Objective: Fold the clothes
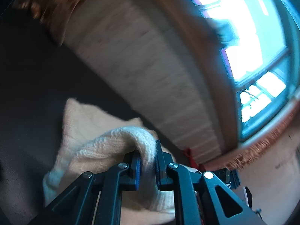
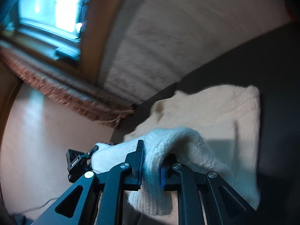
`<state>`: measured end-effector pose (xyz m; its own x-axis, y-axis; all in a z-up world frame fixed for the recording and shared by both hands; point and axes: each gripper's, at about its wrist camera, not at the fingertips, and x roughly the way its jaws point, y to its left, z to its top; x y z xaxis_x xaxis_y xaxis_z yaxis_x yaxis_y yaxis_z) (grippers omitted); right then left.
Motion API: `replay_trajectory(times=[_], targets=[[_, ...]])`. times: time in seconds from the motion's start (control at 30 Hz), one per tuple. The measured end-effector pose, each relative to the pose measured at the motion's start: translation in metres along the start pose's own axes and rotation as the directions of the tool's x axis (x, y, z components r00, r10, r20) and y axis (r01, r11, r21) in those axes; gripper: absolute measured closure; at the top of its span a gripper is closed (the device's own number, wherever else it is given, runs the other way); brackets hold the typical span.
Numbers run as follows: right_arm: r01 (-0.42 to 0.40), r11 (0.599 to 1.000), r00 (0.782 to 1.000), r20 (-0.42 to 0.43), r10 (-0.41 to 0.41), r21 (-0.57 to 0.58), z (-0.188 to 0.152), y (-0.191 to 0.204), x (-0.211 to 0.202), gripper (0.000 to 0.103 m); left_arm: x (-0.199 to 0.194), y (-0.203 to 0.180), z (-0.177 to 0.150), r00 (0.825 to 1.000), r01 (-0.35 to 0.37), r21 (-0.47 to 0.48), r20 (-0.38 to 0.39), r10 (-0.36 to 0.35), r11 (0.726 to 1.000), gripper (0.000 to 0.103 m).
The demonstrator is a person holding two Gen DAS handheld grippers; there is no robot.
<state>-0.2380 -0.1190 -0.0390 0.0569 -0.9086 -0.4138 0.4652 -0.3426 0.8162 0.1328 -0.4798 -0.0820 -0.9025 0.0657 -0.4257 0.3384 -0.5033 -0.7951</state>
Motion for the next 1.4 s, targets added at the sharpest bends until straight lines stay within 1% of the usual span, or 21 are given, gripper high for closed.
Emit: replay_trajectory(times=[0.1,0.13,0.27,0.33,0.4,0.43,0.47,0.57,0.63,0.67,0.7,0.77,0.83,0.87,0.9,0.97,1.07,1.17,1.23,1.3,1.4], targets=[[0.011,1.000,1.000,-0.016,-0.011,0.025,-0.003,-0.017,0.010,0.087,0.036,0.030,-0.002,0.991,-0.121,-0.051,-0.067,0.118,0.991,0.092],[0.015,0.999,1.000,-0.021,-0.014,0.032,-0.004,-0.022,0.013,0.091,0.042,0.038,-0.006,0.987,-0.140,-0.058,-0.082,0.135,0.988,0.093],[0.028,0.998,0.999,-0.042,-0.025,0.062,-0.009,-0.043,0.025,0.092,0.038,0.038,-0.019,0.986,-0.144,-0.025,-0.092,0.141,0.989,0.093],[0.003,0.997,0.998,-0.059,0.002,0.082,-0.015,-0.046,0.020,0.091,0.034,0.036,-0.023,0.984,-0.143,-0.027,-0.114,0.139,0.989,0.093],[-0.042,0.993,0.996,-0.070,0.051,0.115,-0.017,-0.045,0.015,0.082,0.030,0.036,-0.024,0.986,-0.112,-0.062,-0.127,0.103,0.992,0.092],[-0.067,0.990,0.994,-0.073,0.076,0.123,-0.017,-0.042,0.012,0.072,0.028,0.035,-0.024,0.990,-0.078,-0.091,-0.127,0.066,0.993,0.092],[-0.091,0.987,0.992,-0.075,0.101,0.132,-0.017,-0.039,0.008,0.054,0.026,0.033,-0.022,0.993,-0.037,-0.117,-0.120,0.022,0.992,0.092],[-0.210,0.968,0.969,-0.104,0.224,0.134,-0.013,-0.023,0.003,0.019,0.024,0.023,-0.012,0.990,0.086,-0.190,-0.096,-0.105,0.978,0.091],[-0.263,0.955,0.959,-0.067,0.274,0.140,-0.007,-0.017,0.000,0.014,0.027,0.019,-0.005,0.980,0.164,-0.250,-0.068,-0.186,0.954,0.089],[-0.282,0.948,0.956,-0.039,0.290,0.148,-0.005,-0.017,-0.002,0.014,0.030,0.019,-0.002,0.978,0.183,-0.278,-0.042,-0.202,0.943,0.086],[-0.294,0.940,0.955,0.022,0.295,0.170,-0.002,-0.020,-0.006,0.013,0.034,0.021,-0.001,0.979,0.184,-0.308,-0.025,-0.201,0.933,0.085],[-0.330,0.913,0.940,0.169,0.296,0.240,0.003,-0.036,-0.016,0.007,0.044,0.032,-0.001,0.983,0.161,-0.381,-0.023,-0.184,0.910,0.080],[-0.348,0.875,0.925,0.276,0.261,0.338,0.002,-0.060,-0.022,0.003,0.055,0.050,-0.006,0.991,0.086,-0.473,-0.052,-0.125,0.877,0.080],[-0.332,0.872,0.929,0.287,0.235,0.359,0.001,-0.066,-0.023,0.003,0.059,0.058,-0.009,0.995,0.035,-0.496,-0.068,-0.079,0.867,0.080],[-0.301,0.883,0.938,0.280,0.205,0.361,0.000,-0.069,-0.024,0.003,0.060,0.062,-0.012,0.996,-0.002,-0.495,-0.075,-0.040,0.869,0.081],[-0.245,0.907,0.956,0.243,0.166,0.343,-0.003,-0.066,-0.024,0.003,0.057,0.064,-0.017,0.997,0.029,-0.490,-0.045,-0.059,0.871,0.081],[-0.089,0.971,0.980,0.191,0.047,0.220,-0.008,-0.047,-0.032,0.003,0.040,0.050,-0.016,1.000,0.024,-0.414,0.014,-0.020,0.910,0.080],[0.094,0.995,0.981,0.169,-0.100,0.042,-0.009,-0.021,-0.039,0.003,0.023,0.029,-0.010,0.996,-0.068,-0.276,0.045,0.083,0.959,0.076],[0.224,0.968,0.965,0.162,-0.205,-0.111,-0.006,0.002,-0.034,0.003,0.017,0.015,-0.004,0.983,-0.167,-0.165,0.047,0.177,0.972,0.075],[0.325,0.914,0.944,0.147,-0.296,-0.244,-0.003,0.020,-0.017,0.005,0.015,0.007,-0.004,0.965,-0.257,-0.066,0.033,0.259,0.964,0.075],[0.429,0.818,0.901,0.108,-0.421,-0.384,-0.002,0.031,0.019,0.022,0.023,-0.002,-0.012,0.941,-0.338,0.078,0.010,0.338,0.938,0.074]])
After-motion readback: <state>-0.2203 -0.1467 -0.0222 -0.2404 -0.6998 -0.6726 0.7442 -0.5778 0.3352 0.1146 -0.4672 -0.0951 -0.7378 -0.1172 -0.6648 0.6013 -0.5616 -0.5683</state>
